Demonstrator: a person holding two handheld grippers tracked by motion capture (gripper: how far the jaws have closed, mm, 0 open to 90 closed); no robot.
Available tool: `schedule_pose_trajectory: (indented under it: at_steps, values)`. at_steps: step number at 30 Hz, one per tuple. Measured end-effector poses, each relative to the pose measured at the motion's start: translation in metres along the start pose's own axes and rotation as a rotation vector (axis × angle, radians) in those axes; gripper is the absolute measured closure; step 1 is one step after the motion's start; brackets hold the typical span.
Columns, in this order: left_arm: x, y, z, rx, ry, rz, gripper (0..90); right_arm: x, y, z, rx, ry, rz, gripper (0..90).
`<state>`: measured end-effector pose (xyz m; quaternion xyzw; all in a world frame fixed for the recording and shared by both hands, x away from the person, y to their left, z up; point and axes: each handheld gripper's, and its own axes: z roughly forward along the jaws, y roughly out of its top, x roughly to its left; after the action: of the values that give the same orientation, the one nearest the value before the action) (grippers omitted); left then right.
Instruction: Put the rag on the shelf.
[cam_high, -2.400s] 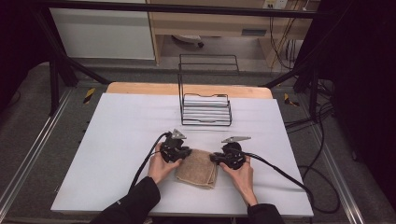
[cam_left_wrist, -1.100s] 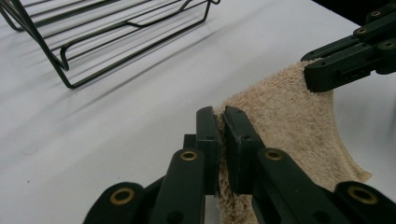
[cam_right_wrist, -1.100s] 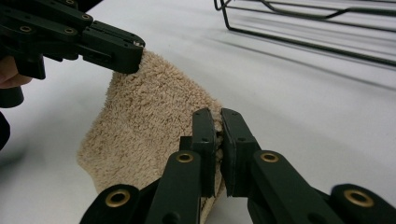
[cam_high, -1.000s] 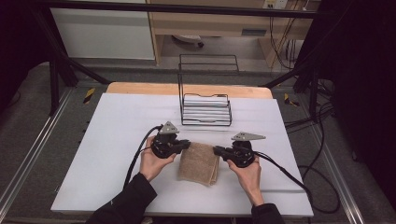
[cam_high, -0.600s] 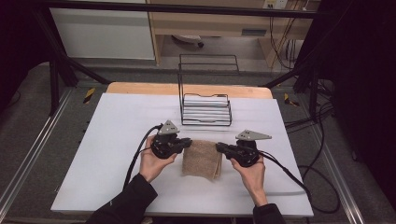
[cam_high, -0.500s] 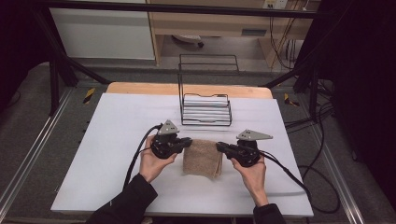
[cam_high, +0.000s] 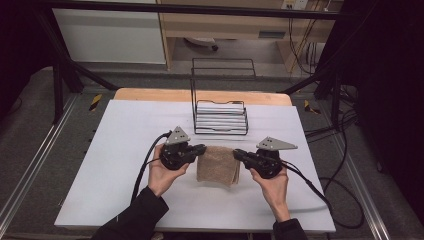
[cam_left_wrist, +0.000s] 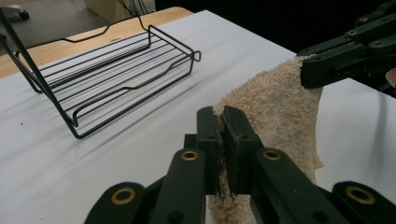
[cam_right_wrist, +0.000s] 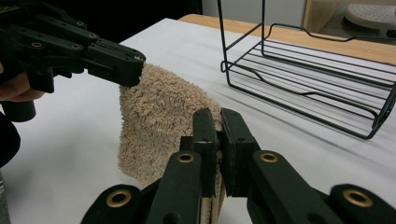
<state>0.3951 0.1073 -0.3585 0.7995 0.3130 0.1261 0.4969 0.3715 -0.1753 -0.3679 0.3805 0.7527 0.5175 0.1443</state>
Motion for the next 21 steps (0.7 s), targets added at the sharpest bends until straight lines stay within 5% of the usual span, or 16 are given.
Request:
schedule_pose_trajectory:
  at_steps: [21]
  values:
    - [-0.003,0.021,-0.019,-0.121,0.022,0.015,85.3,0.007,0.024,-0.013,-0.106,-0.017,-0.054,85.6]
